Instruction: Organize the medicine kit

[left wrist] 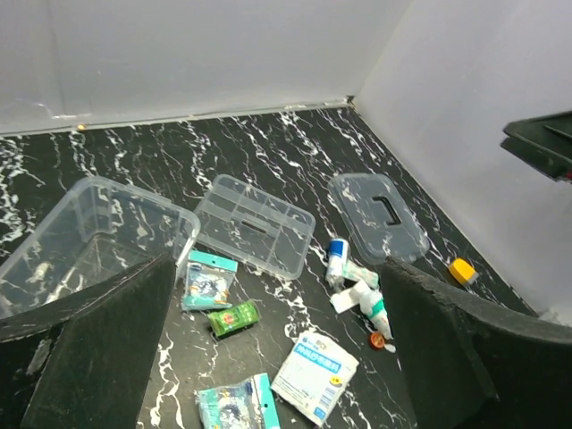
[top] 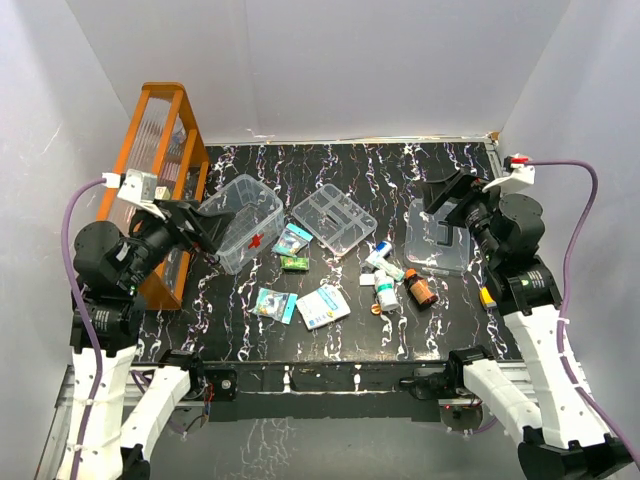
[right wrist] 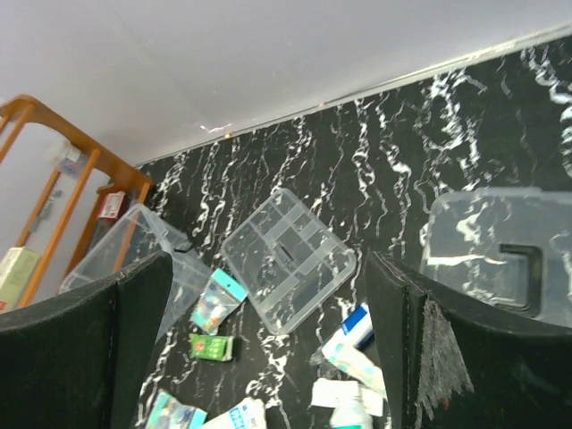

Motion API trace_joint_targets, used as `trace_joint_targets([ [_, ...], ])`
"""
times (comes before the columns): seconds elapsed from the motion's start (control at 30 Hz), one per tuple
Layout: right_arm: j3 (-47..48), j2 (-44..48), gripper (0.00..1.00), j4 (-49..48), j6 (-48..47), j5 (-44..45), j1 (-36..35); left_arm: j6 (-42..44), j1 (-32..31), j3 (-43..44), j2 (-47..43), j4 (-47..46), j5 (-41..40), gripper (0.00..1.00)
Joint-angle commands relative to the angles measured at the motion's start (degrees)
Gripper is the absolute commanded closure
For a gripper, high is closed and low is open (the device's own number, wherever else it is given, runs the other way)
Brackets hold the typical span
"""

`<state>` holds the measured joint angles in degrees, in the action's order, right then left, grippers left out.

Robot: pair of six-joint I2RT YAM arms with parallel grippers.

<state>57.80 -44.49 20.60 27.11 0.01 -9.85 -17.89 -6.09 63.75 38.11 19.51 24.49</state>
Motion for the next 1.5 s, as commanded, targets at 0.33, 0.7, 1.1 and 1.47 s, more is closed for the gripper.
trace_joint_targets([
  [0.33,1.19,-0.08,0.09,2.32,5.87,-18.83,3.47,-2.67,-11.14,-5.16,0.29,-5.66,12.82,0.01],
  [0.7,3.07,-2.13,0.12,9.62,8.23,-20.87,3.65,1.13,-20.31,-3.88,10.97,-1.17,6.32,0.01],
  [1.1,-0.01,-0.86,0.19,11.89,8.67,-19.51,3.72,4.67,-20.46,4.38,31.68,5.45,-18.44,0.01],
  [1.47,-3.97,-3.62,0.14,9.01,3.59,-24.07,3.69,4.55,-12.18,12.92,52.18,1.77,-20.37,0.01],
])
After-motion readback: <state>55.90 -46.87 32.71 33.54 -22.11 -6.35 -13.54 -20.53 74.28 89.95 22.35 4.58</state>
